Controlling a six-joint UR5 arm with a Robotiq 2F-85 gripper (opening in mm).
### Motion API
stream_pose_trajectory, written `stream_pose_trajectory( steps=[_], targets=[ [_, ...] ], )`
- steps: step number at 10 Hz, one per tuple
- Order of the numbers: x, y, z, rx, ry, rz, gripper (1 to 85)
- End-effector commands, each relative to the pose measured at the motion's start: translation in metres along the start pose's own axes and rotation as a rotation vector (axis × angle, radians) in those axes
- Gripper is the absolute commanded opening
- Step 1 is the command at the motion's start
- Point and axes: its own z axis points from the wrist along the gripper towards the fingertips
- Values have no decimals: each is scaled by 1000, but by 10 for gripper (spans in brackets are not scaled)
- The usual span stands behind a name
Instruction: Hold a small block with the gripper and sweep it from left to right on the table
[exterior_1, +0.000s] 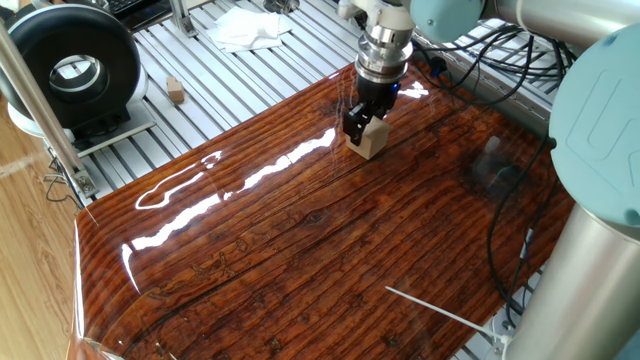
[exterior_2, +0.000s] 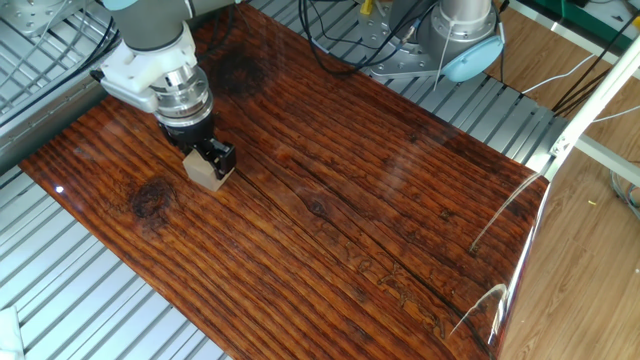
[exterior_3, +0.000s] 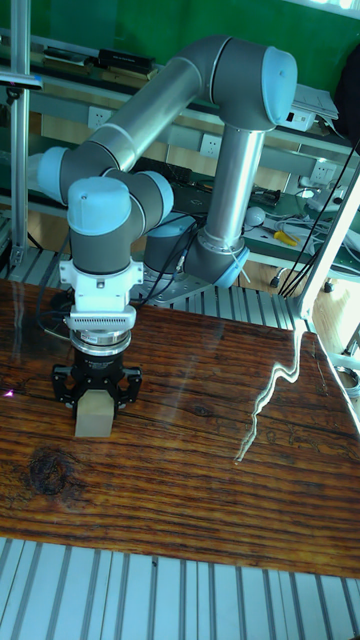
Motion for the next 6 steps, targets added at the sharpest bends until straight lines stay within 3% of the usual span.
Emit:
stream_pose_trajectory(
  steps=[1, 4, 6],
  targets=[
    [-7, 10, 5, -8, -17, 20, 13],
    [5, 4, -17, -18, 15, 14, 13],
    [5, 1, -16, 4, 20, 18, 10]
  ],
)
